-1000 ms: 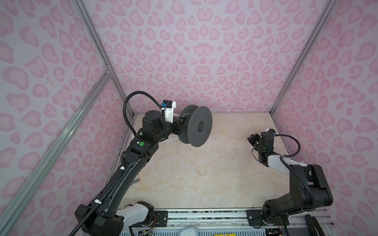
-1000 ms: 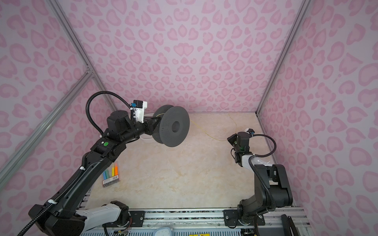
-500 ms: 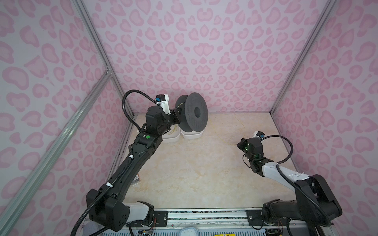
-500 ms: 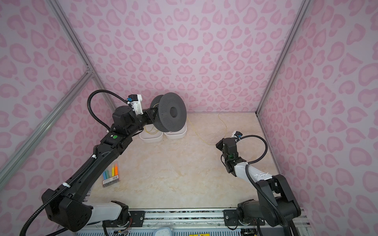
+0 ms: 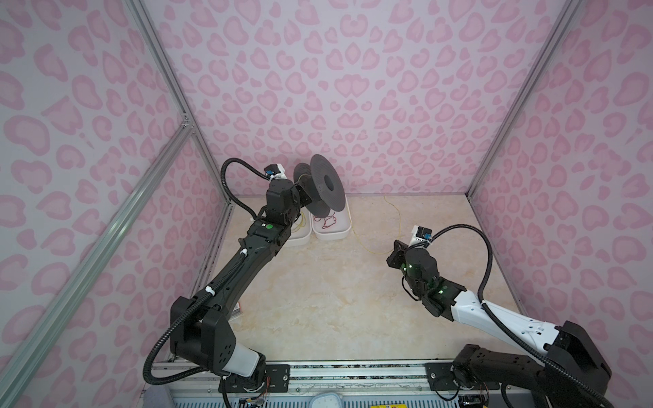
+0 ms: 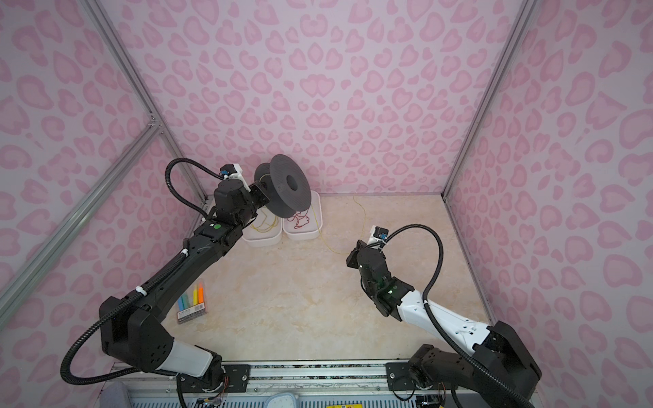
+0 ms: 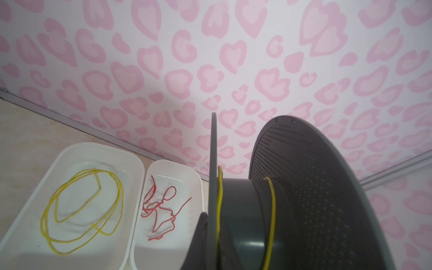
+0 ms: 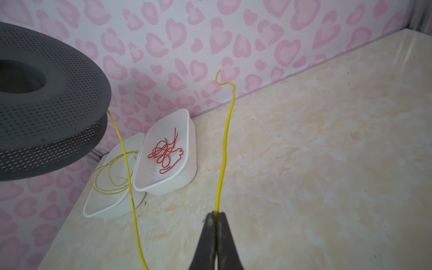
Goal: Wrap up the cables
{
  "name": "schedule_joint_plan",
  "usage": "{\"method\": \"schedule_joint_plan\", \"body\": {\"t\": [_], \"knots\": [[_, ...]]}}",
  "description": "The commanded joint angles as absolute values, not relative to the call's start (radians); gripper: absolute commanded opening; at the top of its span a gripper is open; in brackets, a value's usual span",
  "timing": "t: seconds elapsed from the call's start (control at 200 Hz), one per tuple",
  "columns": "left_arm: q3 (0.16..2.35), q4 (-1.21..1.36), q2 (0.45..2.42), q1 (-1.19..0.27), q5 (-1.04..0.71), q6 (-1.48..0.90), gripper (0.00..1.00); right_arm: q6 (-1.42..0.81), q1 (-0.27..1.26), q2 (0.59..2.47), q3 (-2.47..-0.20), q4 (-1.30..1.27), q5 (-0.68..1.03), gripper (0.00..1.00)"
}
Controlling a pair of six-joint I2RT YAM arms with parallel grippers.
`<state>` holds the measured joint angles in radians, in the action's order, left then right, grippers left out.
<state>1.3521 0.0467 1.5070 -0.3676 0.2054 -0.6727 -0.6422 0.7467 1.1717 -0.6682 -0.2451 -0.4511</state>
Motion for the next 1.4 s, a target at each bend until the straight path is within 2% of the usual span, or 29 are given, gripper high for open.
{"method": "schedule_joint_plan", "body": {"t": [0.0, 0.26, 0.5, 0.73, 1.115, 1.395], "knots": [[1.389, 0.118, 1.533, -0.375, 0.309, -0.688, 0.04, -0.538, 0.829, 1.159, -0.721, -0.195, -0.545, 0.00], [1.418, 0.078, 1.589, -0.406, 0.421, -0.601, 0.04, -0.454, 0.992, 1.168, -0.868, -0.132, -0.580, 0.00], [1.390, 0.097, 1.621, -0.429, 0.401, -0.556, 0.04, -0.433, 1.067, 1.205, -0.957, -0.094, -0.575, 0.00], [1.372, 0.078, 1.633, -0.484, 0.401, -0.449, 0.04, -0.365, 1.051, 1.178, -0.992, -0.116, -0.568, 0.00], [1.351, -0.001, 1.651, -0.575, 0.496, -0.330, 0.04, -0.366, 0.873, 1.186, -1.126, -0.030, -0.338, 0.00], [1.409, -0.085, 1.711, -0.607, 0.587, -0.371, 0.04, -0.389, 0.885, 1.192, -1.174, -0.016, -0.257, 0.00]]}}
